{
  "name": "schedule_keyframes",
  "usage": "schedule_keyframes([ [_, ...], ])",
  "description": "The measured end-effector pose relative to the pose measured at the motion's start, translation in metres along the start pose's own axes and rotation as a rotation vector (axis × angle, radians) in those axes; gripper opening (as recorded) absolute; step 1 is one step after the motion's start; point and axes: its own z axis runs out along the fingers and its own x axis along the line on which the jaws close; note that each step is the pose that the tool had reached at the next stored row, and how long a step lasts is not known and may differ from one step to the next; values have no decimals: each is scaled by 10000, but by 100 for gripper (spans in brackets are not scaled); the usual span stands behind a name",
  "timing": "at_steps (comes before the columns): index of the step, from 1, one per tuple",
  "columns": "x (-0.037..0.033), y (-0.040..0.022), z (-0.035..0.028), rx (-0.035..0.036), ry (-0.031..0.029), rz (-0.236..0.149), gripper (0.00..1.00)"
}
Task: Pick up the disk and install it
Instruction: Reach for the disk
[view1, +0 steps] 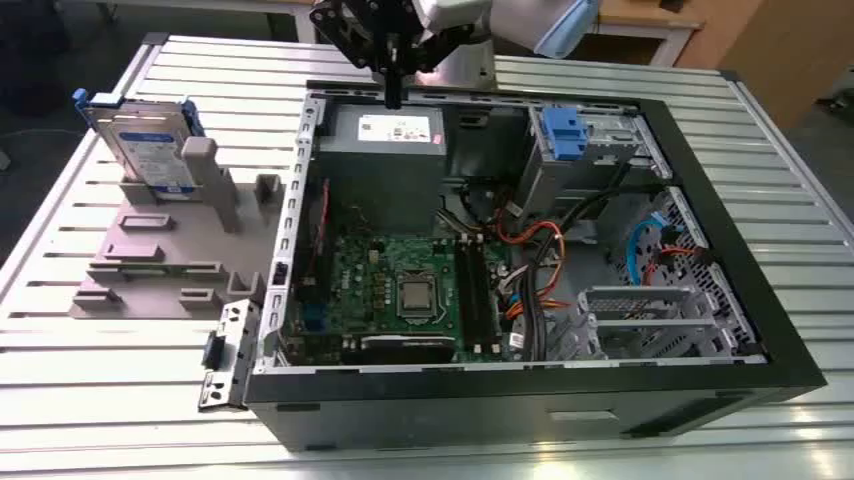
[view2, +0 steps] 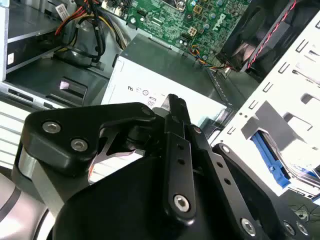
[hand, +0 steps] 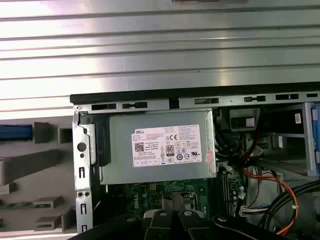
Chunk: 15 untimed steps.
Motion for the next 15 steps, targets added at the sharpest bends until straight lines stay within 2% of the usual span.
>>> schedule_keyframes([
  [8,9,0,-1,1,1,0,11],
  [15,47,-4,1,1,0,0,11],
])
